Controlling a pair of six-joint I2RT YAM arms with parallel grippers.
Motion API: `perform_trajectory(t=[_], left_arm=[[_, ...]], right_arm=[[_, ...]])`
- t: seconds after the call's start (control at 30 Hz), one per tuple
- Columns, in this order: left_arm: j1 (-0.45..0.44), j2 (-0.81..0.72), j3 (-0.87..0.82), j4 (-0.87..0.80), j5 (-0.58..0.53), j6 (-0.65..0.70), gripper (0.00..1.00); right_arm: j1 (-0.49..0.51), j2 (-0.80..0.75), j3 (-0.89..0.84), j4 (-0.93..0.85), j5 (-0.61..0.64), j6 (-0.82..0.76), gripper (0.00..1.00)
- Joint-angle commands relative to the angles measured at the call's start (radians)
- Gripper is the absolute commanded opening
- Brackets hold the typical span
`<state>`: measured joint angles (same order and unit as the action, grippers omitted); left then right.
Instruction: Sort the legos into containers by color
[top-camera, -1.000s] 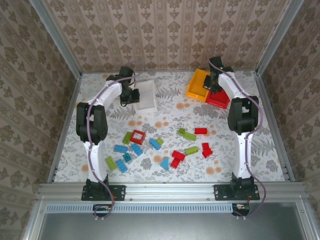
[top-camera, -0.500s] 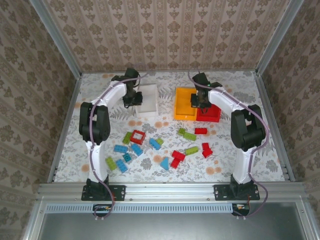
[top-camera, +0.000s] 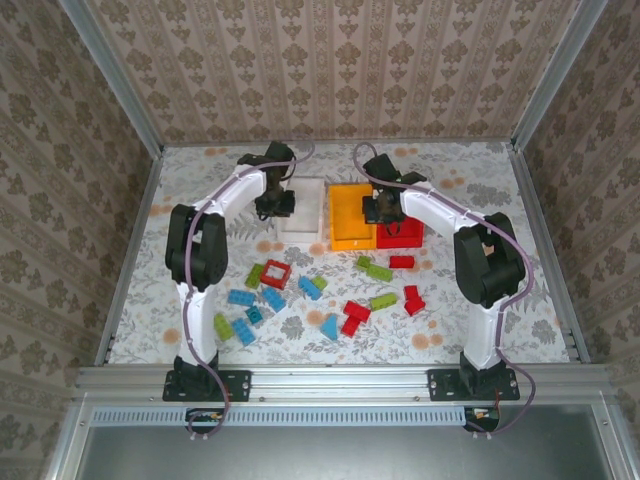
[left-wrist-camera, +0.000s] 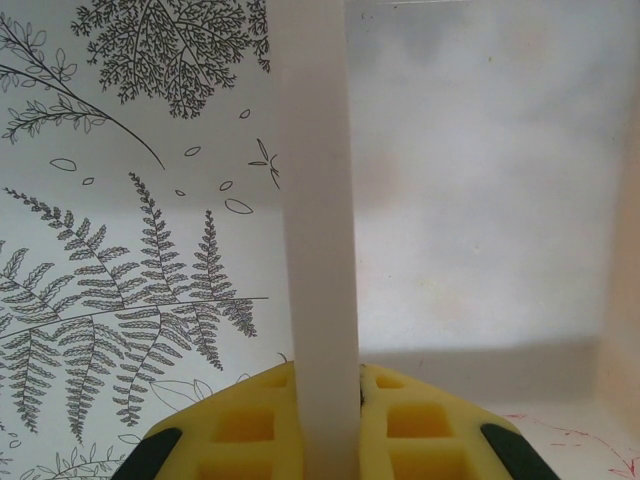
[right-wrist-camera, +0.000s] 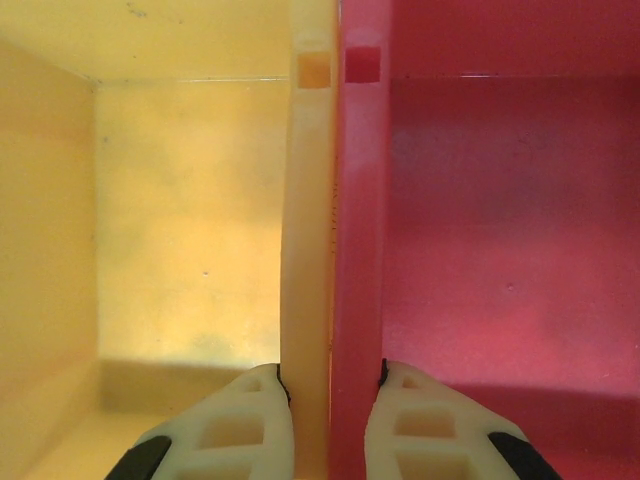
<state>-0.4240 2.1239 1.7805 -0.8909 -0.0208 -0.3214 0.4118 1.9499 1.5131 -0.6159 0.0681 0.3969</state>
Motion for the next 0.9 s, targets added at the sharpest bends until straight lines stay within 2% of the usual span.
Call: perform_trajectory(t=[0.0, 0.13, 0.3, 0.57, 0.77, 0.87], left_arm=[[-0.006, -0.003, -0.005, -0.032, -0.004, -0.014, 0.05], [-0.007, -0.018, -0.010, -0.039, 0.016, -0.036, 0.23], [-0.010, -0.062, -0.018, -0.045, 0.041, -0.070, 0.36], [-0.010, -0.204, -0.059, -0.035, 0.035, -0.132, 0.46], [-0.026, -0.399, -0.236, 0.074, 0.071, -0.126, 0.51], [-0.088, -0.522, -0.361, 0.154, 0.104, -0.079, 0.54]], right_arm=[[0.006, 0.008, 0.028, -0.001, -0.019, 0.026, 0.14], [0.002, -0.020, 0.025, -0.006, -0.013, 0.042, 0.36], [-0.014, -0.062, 0.038, -0.028, -0.007, 0.063, 0.48], [-0.030, -0.211, -0.010, -0.043, 0.009, 0.056, 0.52], [-0.021, -0.410, -0.198, -0.046, 0.005, 0.082, 0.52], [0.002, -0.529, -0.309, -0.083, 0.003, 0.131, 0.52]])
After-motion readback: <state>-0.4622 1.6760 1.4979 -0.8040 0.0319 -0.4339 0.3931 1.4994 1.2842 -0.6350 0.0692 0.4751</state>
